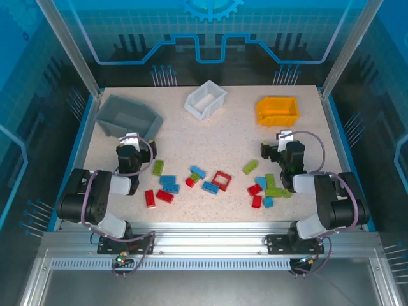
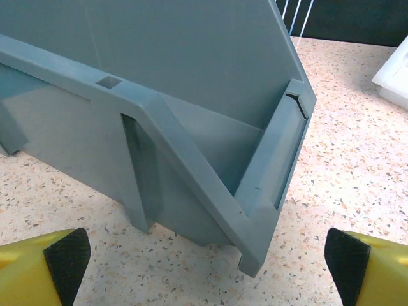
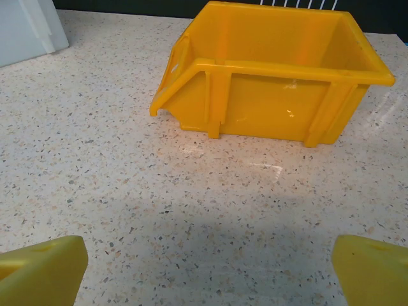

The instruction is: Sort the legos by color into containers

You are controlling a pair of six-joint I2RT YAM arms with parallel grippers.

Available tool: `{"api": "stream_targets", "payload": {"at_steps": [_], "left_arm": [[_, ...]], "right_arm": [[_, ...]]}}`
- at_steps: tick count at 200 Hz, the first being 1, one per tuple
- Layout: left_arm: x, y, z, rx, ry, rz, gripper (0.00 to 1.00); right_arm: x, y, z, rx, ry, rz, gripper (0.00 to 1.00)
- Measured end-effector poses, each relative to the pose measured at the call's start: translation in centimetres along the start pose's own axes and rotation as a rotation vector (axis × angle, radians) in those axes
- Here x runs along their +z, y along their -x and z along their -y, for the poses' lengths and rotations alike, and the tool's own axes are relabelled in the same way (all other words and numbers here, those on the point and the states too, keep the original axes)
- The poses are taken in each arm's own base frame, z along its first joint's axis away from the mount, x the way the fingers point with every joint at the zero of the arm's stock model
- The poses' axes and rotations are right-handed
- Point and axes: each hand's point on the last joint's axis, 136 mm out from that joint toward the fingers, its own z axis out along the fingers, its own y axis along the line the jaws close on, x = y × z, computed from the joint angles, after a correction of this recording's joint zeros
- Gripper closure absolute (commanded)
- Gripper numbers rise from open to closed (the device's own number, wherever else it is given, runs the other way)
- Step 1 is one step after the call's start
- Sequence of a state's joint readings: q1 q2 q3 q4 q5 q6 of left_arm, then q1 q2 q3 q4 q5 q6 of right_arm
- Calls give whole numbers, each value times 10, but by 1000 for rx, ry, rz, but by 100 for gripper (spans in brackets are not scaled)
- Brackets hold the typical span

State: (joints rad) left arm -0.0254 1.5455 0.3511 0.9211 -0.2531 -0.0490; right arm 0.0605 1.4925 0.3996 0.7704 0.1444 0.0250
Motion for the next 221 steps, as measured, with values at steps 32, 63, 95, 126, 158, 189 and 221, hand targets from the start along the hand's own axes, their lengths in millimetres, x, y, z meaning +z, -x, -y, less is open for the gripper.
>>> {"api": "stream_targets", "payload": {"at_steps": [32, 63, 95, 126, 158, 189, 221], "left_arm": [[0, 0, 0, 0, 0, 0, 1], [0, 0, 0, 0, 0, 0, 1], [0, 0, 0, 0, 0, 0, 1], [0, 0, 1, 1, -9, -2, 1], [-3, 2, 5, 16, -24, 12, 1], [-50, 39, 45, 110, -87, 124, 1], [-135, 159, 74, 9, -163, 368, 1]], "right_arm": [[0, 0, 0, 0, 0, 0, 0], [0, 0, 0, 0, 0, 0, 0], [0, 0, 0, 0, 0, 0, 0], [0, 0, 0, 0, 0, 0, 0], [0, 0, 0, -1, 1, -3, 0], [-18, 26, 3, 9, -5, -23, 0], [-95, 145, -7, 22, -7, 234, 0]]}}
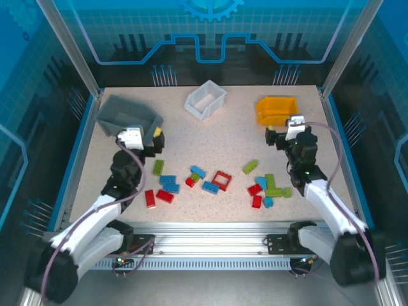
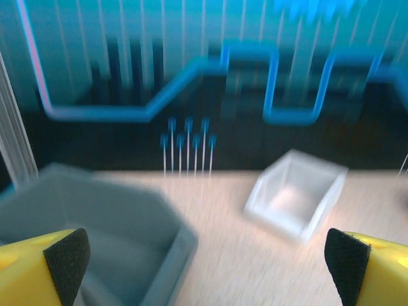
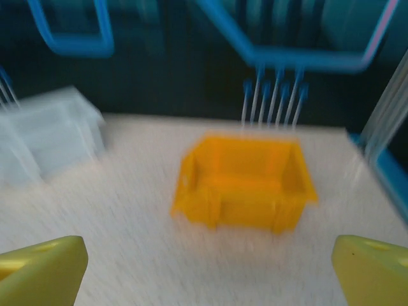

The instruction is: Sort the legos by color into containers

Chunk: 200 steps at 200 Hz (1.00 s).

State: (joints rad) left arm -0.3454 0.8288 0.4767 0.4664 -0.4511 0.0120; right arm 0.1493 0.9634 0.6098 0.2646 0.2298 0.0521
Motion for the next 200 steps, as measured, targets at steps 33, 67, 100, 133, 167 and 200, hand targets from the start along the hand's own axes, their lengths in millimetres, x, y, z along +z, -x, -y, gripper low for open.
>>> {"api": "stream_targets", "payload": {"at_steps": [33, 67, 100, 133, 167, 200], "left_arm": [[-29, 106, -17, -322, 97, 8, 1], [-17, 73, -78, -524, 338, -257, 1], [8, -30, -116, -659, 541, -665, 1], [19, -86, -127, -749, 614, -883, 16], [61, -109, -144, -841, 596, -943, 23], [91, -132, -151, -853, 581, -1000, 34]], "right_arm": [[-75, 131, 9, 333, -17, 181, 6], [-85, 112, 22, 545, -60, -5, 15], [-52, 49, -13, 545, -31, -368, 11], [-42, 5, -43, 543, 32, -585, 7], [-47, 7, -74, 528, 154, -615, 5], [-45, 9, -95, 524, 238, -625, 5]]}}
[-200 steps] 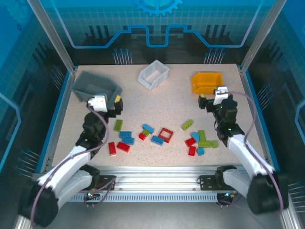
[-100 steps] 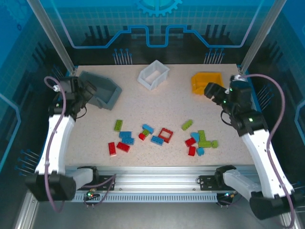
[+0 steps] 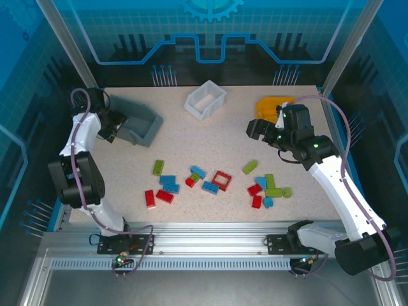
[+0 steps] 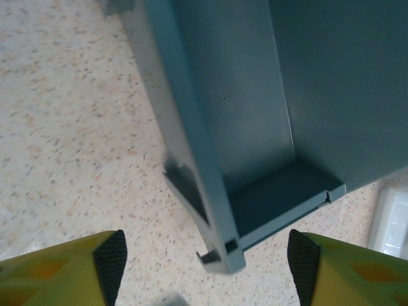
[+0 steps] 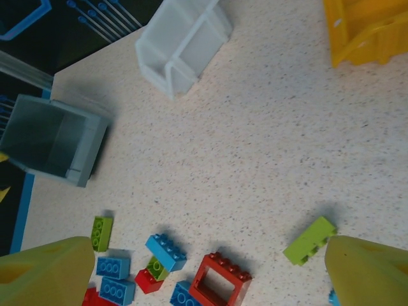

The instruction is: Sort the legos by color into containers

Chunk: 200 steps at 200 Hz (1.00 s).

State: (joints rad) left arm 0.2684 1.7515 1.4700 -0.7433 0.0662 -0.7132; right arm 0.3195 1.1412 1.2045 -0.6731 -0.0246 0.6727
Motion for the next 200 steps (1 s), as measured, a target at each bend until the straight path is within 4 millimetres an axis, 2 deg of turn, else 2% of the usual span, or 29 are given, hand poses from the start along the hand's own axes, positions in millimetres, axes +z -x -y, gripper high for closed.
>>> {"api": "stream_targets", "payload": {"at_steps": [30, 47, 75, 107, 136, 157, 169, 200], "left_arm": [[18, 5, 1, 11, 20, -24, 42], [20, 3, 0, 26, 27, -32, 49], [24, 5, 4, 63, 26, -38, 52], [28, -2, 8, 129, 27, -52, 68], [29, -10, 16, 200, 25, -54, 83], [29, -14, 27, 260, 9, -52, 94], [31, -19, 37, 317, -4, -59, 97], [36, -32, 58, 409, -28, -73, 100]], "right_arm": [[13, -5, -2, -2, 5, -37, 6], [15, -6, -2, -2, 2, -42, 6], [24, -7, 3, -1, -31, -60, 7], [40, -2, 17, 15, -105, -77, 7], [56, 16, 35, 51, -169, -65, 11], [80, 32, 32, 57, -178, -67, 14], [102, 41, 25, 54, -177, -77, 16], [178, 56, -11, 34, -142, -104, 18]]}}
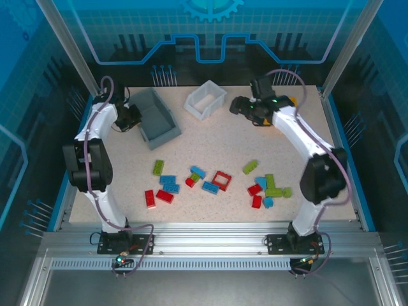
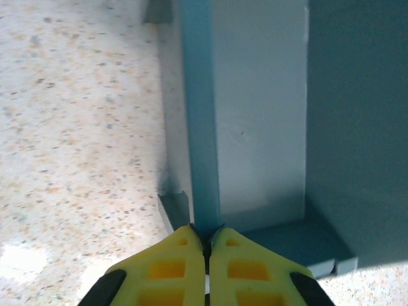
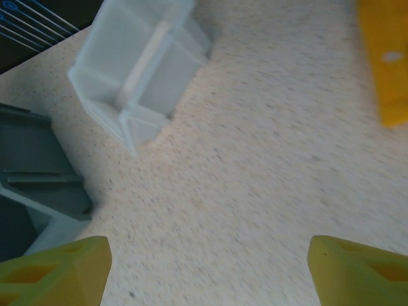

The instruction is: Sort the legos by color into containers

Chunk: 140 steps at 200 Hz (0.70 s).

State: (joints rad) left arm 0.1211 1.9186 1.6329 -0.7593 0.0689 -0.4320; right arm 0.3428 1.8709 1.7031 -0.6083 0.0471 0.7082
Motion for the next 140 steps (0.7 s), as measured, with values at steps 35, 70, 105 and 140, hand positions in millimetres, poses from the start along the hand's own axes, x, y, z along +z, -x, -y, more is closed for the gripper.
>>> {"api": "stream_targets", "payload": {"at_steps": [35, 70, 105, 140], "left_arm": [[2, -1, 9, 38, -8, -1, 100], [-3, 2, 21, 64, -26, 14, 100], [-5, 3, 30, 98, -42, 20, 100], [-5, 1, 35, 115, -52, 24, 100]], "right_arm": [[80, 8, -43, 13, 38, -24, 17], [145, 17, -51, 75, 48, -25, 18], [185, 15, -52, 119, 57, -35, 25], [197, 12, -46, 160, 46, -48, 41]]}}
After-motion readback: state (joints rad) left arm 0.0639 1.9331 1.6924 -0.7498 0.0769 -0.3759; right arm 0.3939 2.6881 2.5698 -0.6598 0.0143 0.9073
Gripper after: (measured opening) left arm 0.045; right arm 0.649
